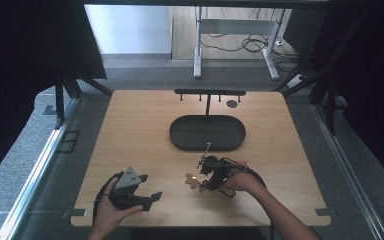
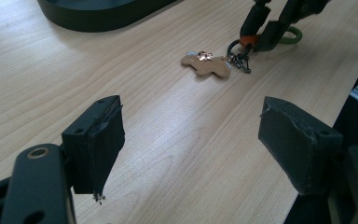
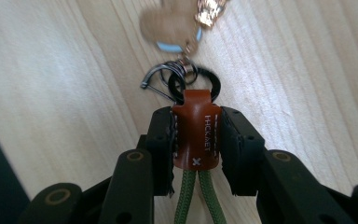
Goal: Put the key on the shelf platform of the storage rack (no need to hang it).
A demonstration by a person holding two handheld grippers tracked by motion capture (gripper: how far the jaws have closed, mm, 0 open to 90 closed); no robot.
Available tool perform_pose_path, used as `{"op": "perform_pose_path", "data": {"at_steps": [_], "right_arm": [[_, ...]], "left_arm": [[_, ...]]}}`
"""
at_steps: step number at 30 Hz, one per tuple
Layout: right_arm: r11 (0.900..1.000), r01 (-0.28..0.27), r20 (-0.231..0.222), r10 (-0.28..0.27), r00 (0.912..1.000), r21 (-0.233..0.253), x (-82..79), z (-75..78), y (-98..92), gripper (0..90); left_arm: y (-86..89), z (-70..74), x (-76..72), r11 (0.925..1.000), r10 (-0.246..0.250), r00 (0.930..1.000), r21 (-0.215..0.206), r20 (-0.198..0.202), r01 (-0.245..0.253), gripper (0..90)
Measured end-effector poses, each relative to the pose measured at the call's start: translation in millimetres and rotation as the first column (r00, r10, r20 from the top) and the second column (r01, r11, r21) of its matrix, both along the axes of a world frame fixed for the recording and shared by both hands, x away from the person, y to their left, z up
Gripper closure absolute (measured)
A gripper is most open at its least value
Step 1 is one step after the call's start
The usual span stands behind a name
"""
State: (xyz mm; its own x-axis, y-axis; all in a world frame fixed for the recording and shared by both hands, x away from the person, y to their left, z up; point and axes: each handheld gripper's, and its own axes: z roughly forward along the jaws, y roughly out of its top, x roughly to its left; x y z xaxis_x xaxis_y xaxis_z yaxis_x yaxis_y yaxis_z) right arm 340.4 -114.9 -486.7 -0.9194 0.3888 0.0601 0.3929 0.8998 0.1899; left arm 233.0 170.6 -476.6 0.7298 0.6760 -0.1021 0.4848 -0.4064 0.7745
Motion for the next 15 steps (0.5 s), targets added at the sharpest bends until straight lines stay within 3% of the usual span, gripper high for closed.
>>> {"op": "perform_pose_path", "data": {"at_steps": [15], "right_arm": [[0.995,0.014,0.022,-0.016,0.9996,0.099,0.5,44.7,-13.0,66.8]], "left_arm": [[-0.2,1.7,-1.0,1.0000,0.000,1.0000,-0.002,0.003,0.000,22.6]]}}
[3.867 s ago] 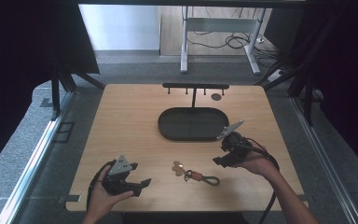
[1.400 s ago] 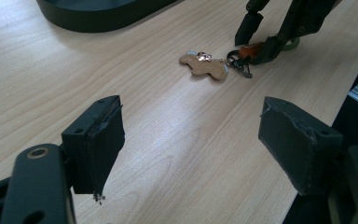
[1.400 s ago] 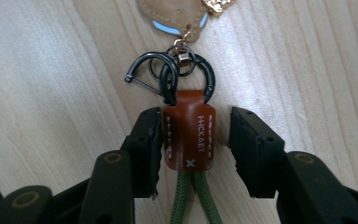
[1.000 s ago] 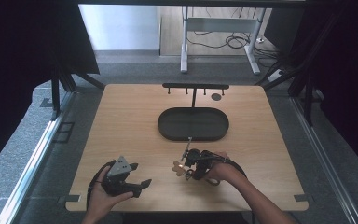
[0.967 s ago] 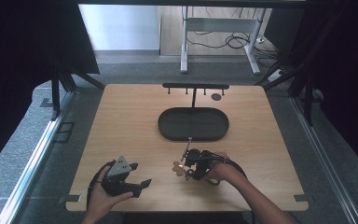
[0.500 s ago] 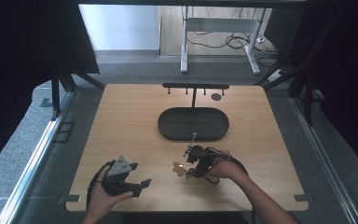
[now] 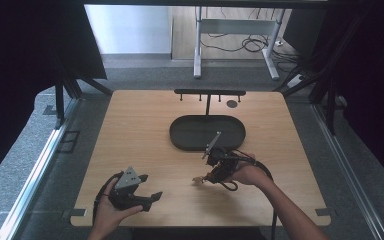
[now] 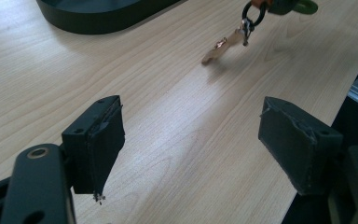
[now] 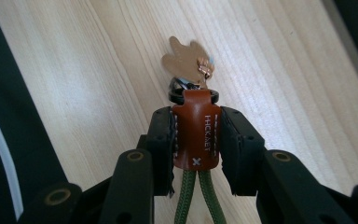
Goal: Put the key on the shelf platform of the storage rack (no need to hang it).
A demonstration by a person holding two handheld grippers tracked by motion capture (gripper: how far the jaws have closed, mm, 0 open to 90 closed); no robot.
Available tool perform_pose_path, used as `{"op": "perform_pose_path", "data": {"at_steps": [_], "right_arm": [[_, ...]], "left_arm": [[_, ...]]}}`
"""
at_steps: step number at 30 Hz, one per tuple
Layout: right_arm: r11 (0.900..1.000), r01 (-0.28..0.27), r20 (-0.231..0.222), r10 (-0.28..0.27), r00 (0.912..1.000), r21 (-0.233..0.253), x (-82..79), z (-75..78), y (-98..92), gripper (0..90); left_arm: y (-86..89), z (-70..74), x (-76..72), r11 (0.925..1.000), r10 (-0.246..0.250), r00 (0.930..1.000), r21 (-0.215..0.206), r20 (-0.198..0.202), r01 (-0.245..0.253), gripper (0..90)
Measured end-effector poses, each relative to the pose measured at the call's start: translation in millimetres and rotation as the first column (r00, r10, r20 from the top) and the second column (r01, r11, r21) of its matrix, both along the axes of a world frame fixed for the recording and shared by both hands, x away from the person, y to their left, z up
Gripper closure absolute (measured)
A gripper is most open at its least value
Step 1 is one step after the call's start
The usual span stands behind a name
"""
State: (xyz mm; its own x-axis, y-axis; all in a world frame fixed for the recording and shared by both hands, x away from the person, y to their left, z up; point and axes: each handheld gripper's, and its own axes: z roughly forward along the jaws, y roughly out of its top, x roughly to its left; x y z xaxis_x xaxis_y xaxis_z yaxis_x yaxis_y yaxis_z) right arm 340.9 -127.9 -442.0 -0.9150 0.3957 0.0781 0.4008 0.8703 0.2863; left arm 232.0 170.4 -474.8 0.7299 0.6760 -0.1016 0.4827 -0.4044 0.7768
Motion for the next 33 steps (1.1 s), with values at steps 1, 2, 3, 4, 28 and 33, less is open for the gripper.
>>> {"op": "perform_pose_path", "data": {"at_steps": [1,2,3,4,28,33], "right_arm": [[1.000,-0.004,0.005,0.004,1.0000,0.001,0.4,2.3,-0.3,66.8],[1.000,-0.006,0.009,0.005,0.9999,0.006,0.7,4.4,-0.5,66.8],[1.000,-0.003,0.009,0.003,1.0000,0.012,0.7,6.3,-0.4,66.8],[1.000,-0.006,0.011,0.006,0.9999,0.014,0.9,8.2,-0.5,66.8],[1.000,-0.011,0.048,0.010,0.9988,0.028,21.6,50.2,-1.5,66.9],[0.999,-0.015,0.051,0.013,0.9986,0.028,27.7,54.2,-0.1,66.9]], "left_arm": [[-0.1,0.0,0.0,1.0000,0.000,1.0000,0.000,0.000,0.000,22.6],[-0.2,0.0,0.0,1.0000,-0.001,1.0000,0.000,0.000,0.001,22.6],[-0.3,0.0,0.0,1.0000,0.000,1.0000,0.000,0.000,0.000,22.6],[-0.3,0.0,0.0,1.0000,-0.001,1.0000,0.000,0.000,0.001,22.6],[0.4,0.7,-0.2,1.0000,-0.003,1.0000,-0.001,0.002,0.003,22.5],[1.1,0.8,-0.1,1.0000,-0.001,1.0000,-0.003,0.003,0.001,22.5]]}}
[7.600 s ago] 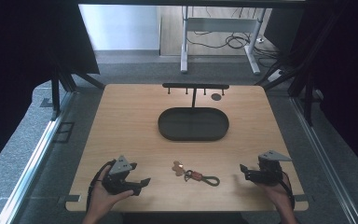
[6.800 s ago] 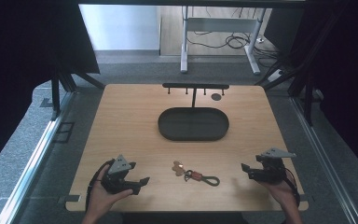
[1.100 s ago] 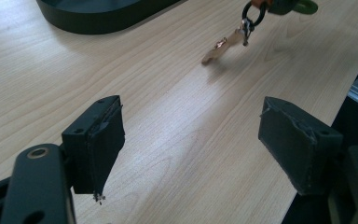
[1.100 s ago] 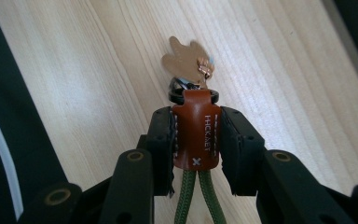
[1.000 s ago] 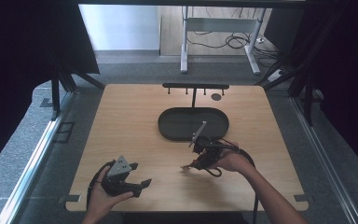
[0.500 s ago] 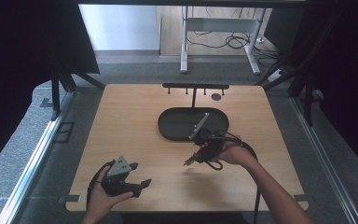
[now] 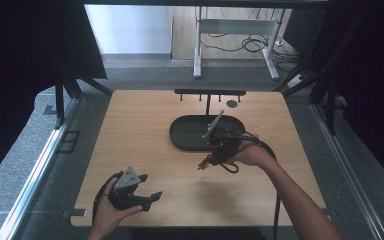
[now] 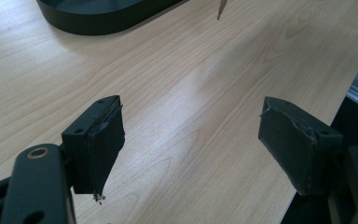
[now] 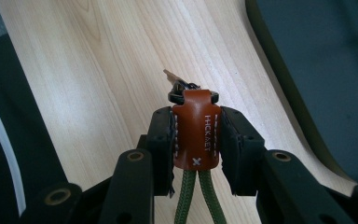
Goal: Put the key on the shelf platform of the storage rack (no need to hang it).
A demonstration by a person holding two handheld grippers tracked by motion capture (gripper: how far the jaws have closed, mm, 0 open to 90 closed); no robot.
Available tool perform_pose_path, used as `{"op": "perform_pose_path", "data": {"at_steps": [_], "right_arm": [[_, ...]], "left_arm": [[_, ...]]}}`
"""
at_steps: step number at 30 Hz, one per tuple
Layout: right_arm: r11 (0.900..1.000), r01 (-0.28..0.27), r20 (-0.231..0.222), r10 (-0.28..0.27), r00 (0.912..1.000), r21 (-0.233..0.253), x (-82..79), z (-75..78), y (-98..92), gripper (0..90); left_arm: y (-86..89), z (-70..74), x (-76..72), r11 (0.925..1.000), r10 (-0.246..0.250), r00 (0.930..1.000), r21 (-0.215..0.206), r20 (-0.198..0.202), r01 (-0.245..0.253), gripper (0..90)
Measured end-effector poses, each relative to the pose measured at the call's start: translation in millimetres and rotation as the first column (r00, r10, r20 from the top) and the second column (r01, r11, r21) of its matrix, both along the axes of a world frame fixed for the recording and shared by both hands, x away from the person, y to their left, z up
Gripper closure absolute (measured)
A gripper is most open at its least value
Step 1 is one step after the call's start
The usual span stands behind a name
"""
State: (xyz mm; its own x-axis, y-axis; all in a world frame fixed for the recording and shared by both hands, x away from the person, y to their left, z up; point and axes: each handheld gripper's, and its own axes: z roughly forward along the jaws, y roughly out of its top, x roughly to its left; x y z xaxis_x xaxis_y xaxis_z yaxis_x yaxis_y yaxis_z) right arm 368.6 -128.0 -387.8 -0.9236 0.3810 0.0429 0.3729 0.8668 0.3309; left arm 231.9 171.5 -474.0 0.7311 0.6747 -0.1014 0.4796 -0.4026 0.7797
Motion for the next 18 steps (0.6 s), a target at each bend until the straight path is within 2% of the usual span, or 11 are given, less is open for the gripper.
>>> {"op": "perform_pose_path", "data": {"at_steps": [18], "right_arm": [[1.000,0.013,0.005,-0.014,0.9999,0.002,14.0,8.2,1.3,66.9]], "left_arm": [[0.4,0.1,0.2,1.0000,-0.001,1.0000,0.003,0.000,0.001,22.5]]}}
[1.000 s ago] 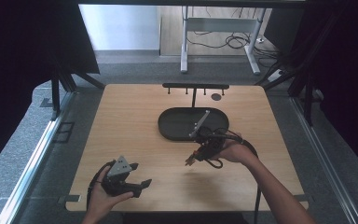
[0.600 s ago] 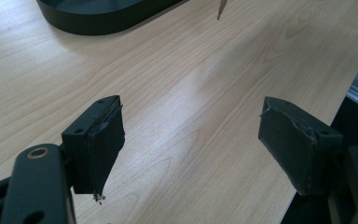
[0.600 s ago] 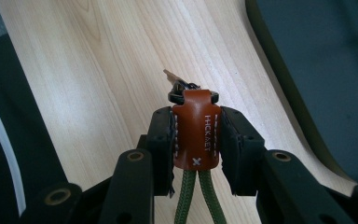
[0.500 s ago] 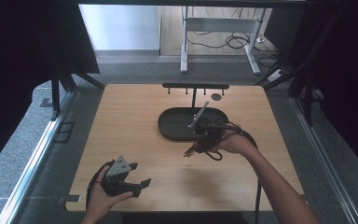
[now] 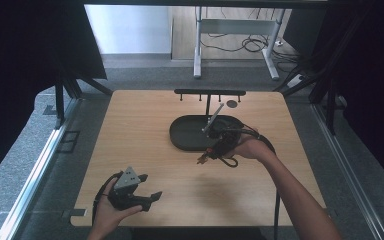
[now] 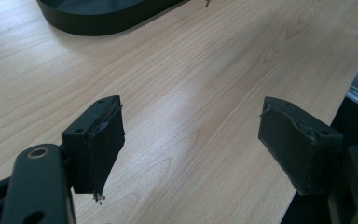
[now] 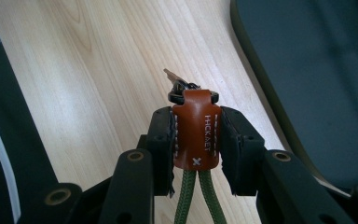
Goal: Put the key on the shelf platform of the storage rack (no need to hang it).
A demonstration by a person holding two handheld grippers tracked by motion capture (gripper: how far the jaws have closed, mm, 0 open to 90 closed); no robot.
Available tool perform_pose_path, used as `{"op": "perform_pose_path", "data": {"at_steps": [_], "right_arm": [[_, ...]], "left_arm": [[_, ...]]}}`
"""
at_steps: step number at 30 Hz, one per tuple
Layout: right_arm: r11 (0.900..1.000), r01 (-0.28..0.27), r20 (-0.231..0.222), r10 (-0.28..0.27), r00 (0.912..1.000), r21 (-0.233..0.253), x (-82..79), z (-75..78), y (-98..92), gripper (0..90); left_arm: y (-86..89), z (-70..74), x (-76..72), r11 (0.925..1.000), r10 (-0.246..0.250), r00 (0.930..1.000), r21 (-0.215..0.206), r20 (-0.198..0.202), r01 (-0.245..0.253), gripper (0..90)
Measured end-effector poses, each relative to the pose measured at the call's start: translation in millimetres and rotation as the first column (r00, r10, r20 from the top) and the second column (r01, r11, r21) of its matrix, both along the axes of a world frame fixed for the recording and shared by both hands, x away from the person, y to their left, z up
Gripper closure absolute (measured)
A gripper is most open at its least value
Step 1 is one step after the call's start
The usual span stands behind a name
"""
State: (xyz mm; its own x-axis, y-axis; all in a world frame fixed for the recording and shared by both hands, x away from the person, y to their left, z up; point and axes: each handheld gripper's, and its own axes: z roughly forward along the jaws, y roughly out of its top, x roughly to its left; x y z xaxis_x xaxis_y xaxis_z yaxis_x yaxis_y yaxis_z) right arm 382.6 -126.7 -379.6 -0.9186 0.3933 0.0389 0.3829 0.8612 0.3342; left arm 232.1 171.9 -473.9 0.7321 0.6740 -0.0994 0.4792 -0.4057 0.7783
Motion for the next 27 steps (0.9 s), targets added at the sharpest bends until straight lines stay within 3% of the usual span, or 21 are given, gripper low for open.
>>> {"op": "perform_pose_path", "data": {"at_steps": [27], "right_arm": [[0.999,0.044,0.014,-0.044,0.9989,0.007,30.5,6.2,0.1,66.9]], "left_arm": [[1.9,-0.3,1.0,1.0000,0.001,1.0000,-0.003,-0.004,-0.001,22.6]]}}
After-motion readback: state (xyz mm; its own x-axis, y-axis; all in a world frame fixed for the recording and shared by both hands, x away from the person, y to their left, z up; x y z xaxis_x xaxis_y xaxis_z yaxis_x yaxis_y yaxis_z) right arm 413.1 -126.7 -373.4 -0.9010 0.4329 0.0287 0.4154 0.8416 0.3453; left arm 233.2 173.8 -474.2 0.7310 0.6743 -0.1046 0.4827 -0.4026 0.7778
